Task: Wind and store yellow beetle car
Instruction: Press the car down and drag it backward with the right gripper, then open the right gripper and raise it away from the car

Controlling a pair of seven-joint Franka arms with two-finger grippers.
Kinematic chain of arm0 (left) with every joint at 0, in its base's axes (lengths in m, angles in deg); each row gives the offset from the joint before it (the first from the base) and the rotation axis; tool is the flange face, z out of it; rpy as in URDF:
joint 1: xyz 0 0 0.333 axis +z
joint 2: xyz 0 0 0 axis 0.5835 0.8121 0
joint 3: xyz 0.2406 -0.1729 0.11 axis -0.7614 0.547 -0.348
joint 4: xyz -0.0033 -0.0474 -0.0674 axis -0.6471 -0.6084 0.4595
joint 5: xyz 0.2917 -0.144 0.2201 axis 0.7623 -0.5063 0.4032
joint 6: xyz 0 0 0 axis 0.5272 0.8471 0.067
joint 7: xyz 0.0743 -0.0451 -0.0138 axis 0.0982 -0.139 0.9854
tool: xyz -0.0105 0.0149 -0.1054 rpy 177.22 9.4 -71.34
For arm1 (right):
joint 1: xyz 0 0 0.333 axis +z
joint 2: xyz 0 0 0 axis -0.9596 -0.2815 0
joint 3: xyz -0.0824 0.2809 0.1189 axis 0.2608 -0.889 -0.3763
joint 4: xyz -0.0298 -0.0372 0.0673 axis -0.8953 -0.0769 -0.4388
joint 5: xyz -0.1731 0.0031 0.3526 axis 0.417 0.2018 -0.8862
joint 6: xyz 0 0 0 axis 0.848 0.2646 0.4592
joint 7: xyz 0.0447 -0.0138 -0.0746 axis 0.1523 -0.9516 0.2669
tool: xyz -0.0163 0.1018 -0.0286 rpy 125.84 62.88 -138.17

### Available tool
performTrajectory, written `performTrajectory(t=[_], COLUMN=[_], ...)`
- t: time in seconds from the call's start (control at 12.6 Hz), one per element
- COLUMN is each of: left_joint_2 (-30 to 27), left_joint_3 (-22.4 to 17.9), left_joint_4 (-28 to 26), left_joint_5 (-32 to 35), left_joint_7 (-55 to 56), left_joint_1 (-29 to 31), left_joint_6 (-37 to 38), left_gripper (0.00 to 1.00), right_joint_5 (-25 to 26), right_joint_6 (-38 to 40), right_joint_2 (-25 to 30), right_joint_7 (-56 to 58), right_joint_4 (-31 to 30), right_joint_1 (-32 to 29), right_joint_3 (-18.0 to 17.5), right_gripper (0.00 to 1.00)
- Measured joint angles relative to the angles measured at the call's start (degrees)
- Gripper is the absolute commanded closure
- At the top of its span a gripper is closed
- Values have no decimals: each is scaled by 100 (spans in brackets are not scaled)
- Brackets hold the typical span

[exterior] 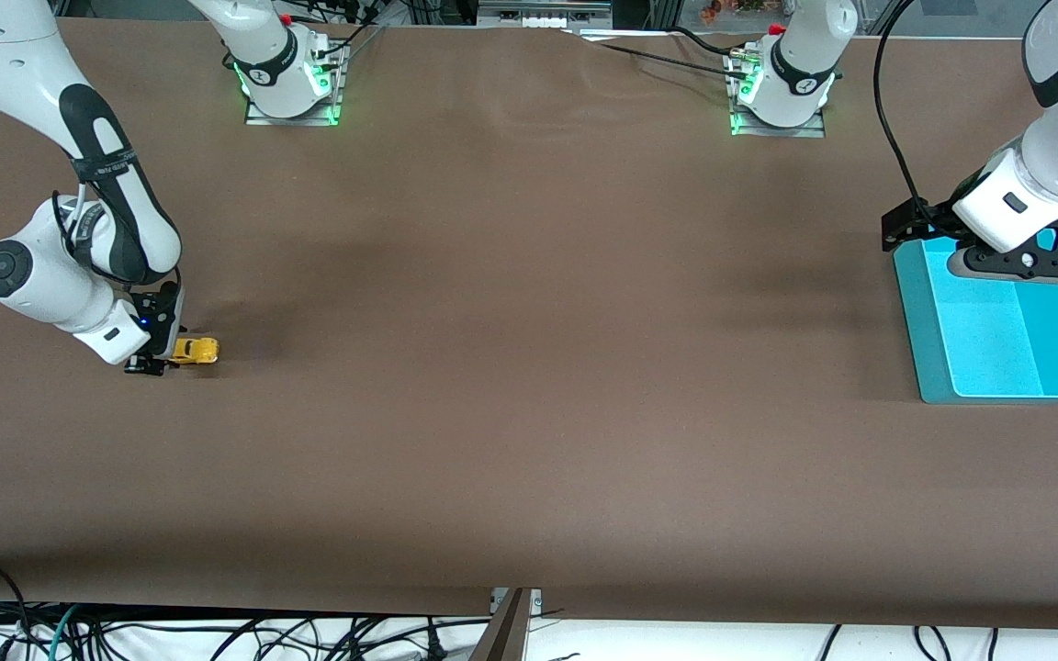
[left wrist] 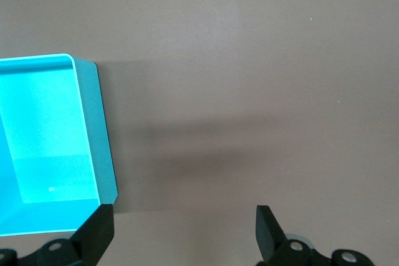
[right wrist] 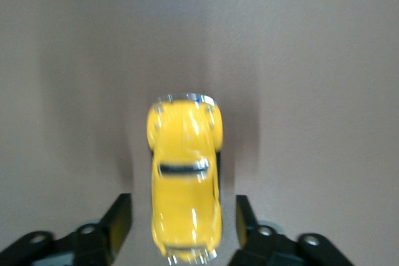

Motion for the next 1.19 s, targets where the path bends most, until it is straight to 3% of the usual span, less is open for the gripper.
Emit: performTrajectory(t=[0.48,0.95,1.19], left_joint_2=[-8,-9,-11], left_joint_3=[1,1,1], left_joint_4=[-10,-13,-14], left_joint_5=[0,0,0], left_joint_7=[-5,-6,-7], left_joint_1=[-1,-1,-1], left_joint_6=[0,0,0], left_gripper=[0,0,0], right_joint_5=[-171,-175,-175], right_joint_6=[2151,2498,3293], right_joint_2=[349,487,898], right_joint_7=[-332,-1534,-2601], right_joint_4=[1639,1832,2088], right_joint_1=[38,97,132], right_joint_3=[-333,-434,-522], right_gripper=[0,0,0])
